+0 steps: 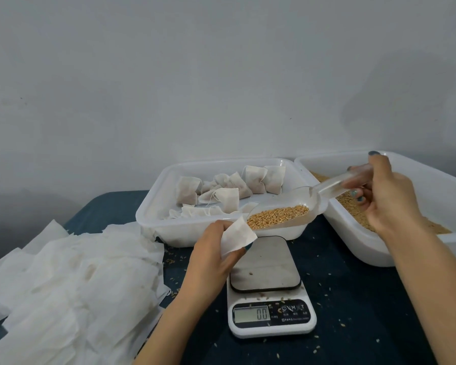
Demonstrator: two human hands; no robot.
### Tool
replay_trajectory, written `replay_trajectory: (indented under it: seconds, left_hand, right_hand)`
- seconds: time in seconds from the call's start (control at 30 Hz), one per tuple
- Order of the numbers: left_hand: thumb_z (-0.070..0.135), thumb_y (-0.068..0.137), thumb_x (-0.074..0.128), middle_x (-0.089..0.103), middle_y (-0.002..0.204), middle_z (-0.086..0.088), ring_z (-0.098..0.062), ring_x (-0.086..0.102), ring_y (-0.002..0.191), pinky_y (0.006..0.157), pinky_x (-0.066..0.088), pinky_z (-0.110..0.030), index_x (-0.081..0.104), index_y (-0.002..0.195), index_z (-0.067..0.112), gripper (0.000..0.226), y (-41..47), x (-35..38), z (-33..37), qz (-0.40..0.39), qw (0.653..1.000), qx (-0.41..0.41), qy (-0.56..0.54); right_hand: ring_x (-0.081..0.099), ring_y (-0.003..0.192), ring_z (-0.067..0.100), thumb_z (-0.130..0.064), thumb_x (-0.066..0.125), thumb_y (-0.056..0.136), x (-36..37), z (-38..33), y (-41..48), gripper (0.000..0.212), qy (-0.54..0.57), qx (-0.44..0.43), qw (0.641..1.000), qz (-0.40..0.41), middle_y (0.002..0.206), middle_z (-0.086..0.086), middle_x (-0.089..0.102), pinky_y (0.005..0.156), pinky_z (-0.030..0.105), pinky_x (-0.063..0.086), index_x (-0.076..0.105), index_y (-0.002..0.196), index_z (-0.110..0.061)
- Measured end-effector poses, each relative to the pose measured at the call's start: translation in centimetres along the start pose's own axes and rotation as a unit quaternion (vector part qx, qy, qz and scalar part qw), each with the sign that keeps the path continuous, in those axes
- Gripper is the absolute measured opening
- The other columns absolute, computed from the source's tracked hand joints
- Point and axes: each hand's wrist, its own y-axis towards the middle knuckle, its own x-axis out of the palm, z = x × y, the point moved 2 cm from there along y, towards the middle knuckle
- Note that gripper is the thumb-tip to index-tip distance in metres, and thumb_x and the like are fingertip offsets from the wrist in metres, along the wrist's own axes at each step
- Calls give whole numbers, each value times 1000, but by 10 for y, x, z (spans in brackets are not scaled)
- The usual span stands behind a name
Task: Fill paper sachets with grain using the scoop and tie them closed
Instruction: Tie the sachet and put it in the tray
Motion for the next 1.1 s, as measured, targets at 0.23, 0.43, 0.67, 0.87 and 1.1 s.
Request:
replay_trajectory:
  seconds: [0.23,0.43,0.67,0.87,1.1]
  left_hand:
    - [40,88,70,60,108,20,4,54,100,77,40,-9,46,104,50,31,-3,2,9,-22,999,22,-15]
    - [40,84,75,63,102,25,3,61,90,68,44,-6,53,104,45,30,-6,7,14,-43,995,0,-88]
    - [43,82,74,65,106,25,-2,62,95,78,55,-28,55,110,45,34,-8,11,13,-65,990,-21,-125]
    - [52,77,70,66,104,19,-8,66,91,78,58,-38,56,107,42,35,-8,10,15,-72,986,-28,-149]
    - [52,75,68,66,100,21,-5,64,85,65,53,-17,54,101,45,31,-8,7,19,-61,984,-16,-167]
  right_hand:
    - [45,36,6,-36,46,99,12,-17,-10,42,-28,-52,998,-38,52,4,67,37,14,37,66,74,-10]
    - [45,37,7,-38,45,99,21,-27,-16,43,-66,-107,989,-72,55,5,67,39,15,38,65,78,-7]
    - [46,37,10,-39,48,98,29,-38,-22,43,-74,-149,981,-97,59,7,69,39,18,38,63,72,-9]
    - [45,35,10,-40,47,99,32,-43,-27,42,-80,-166,978,-100,55,7,68,37,15,36,64,75,-10]
    - [44,34,9,-42,46,101,31,-50,-32,46,-68,-174,978,-89,53,5,66,37,17,37,63,75,-9]
